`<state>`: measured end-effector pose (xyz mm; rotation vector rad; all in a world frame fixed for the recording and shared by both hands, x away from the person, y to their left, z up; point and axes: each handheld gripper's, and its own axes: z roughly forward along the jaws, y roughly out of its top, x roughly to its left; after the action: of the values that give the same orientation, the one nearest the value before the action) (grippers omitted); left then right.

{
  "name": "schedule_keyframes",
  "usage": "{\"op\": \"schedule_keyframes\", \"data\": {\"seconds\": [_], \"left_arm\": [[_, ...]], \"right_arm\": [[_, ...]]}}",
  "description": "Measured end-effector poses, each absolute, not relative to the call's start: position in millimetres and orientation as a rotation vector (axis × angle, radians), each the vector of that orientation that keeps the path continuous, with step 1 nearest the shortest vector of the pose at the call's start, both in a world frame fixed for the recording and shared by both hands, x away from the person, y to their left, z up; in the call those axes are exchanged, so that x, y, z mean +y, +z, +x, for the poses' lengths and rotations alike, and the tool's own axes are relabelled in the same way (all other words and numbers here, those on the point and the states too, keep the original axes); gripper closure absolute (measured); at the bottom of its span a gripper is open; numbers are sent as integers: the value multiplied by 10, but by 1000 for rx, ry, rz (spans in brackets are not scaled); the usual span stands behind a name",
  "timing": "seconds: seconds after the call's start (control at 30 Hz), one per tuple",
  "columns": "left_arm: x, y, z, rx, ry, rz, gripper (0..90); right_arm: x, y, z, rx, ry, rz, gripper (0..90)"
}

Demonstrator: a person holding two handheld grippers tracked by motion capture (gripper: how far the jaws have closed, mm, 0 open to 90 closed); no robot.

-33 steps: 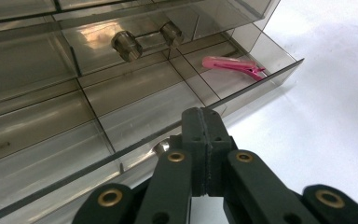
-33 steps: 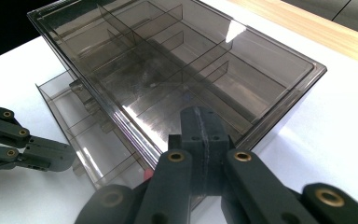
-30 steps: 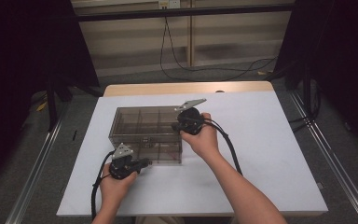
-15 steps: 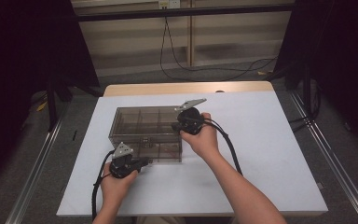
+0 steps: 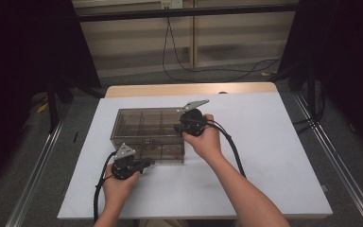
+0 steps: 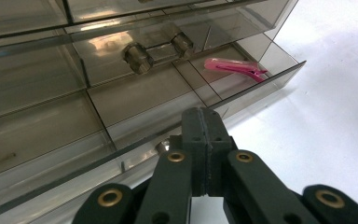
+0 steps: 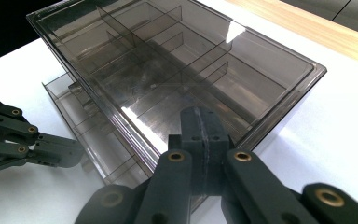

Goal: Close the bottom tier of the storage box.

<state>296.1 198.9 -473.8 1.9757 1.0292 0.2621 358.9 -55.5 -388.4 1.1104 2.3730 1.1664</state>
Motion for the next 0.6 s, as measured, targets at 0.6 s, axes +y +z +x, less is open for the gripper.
{"op": "schedule_keyframes", "data": {"seconds": [0.6], "left_arm": [[1971,-4740,3001,1033,275,1971,900]], "right_arm": [[-551,-3888,3596,2369,1174,1113,900]]}}
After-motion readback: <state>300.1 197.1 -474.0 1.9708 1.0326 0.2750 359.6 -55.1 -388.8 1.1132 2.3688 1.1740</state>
